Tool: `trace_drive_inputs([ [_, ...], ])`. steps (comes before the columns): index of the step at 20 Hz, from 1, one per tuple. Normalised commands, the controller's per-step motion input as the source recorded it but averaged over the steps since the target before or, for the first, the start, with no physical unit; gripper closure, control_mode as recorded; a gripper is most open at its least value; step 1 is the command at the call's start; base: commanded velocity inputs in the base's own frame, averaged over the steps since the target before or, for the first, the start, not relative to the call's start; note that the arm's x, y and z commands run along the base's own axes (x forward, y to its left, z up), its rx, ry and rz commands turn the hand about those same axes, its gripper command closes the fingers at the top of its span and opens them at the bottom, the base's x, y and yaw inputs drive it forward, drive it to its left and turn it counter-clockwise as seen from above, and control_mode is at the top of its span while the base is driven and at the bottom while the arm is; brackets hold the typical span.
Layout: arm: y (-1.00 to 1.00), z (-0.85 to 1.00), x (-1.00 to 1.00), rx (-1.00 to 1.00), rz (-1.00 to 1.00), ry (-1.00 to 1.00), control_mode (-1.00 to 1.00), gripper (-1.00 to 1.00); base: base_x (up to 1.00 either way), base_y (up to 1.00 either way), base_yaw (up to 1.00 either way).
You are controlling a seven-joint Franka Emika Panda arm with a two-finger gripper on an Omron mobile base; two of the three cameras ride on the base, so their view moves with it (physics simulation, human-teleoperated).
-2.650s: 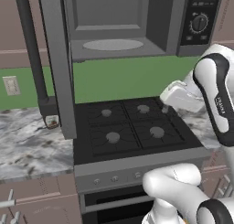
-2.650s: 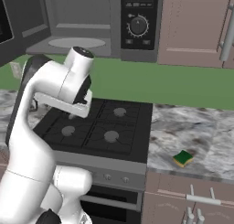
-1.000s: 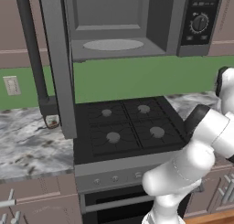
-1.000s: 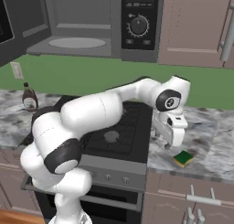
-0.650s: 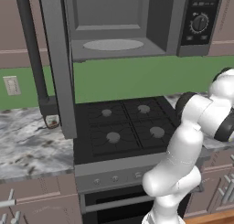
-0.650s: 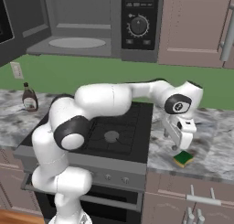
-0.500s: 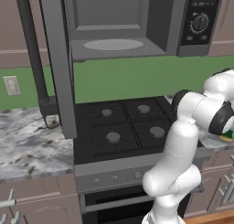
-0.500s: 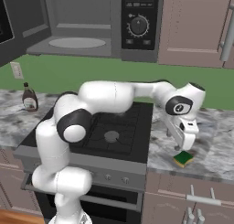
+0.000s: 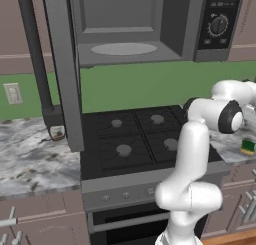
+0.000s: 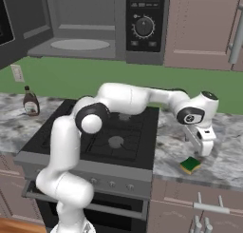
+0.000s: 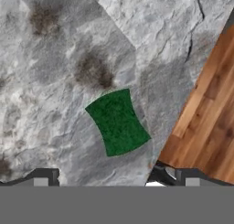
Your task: Place the sponge inside the microwave to prepare for sanitizing.
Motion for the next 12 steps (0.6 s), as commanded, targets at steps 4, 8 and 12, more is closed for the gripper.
trace_drive_inputs([
  [4,-0.24,-0.2,0.49,-0.03,0.19,-0.09,-1.0,-1.0,0.0,0.0,0.0],
  [8,-0.11,-0.11,0.28,0.0,0.17,-0.02,-1.0,-1.0,0.0,0.0,0.0],
  [12,0.0,-0.02,-0.13,-0.01,0.07,0.06,-1.0,-1.0,0.0,0.0,0.0],
])
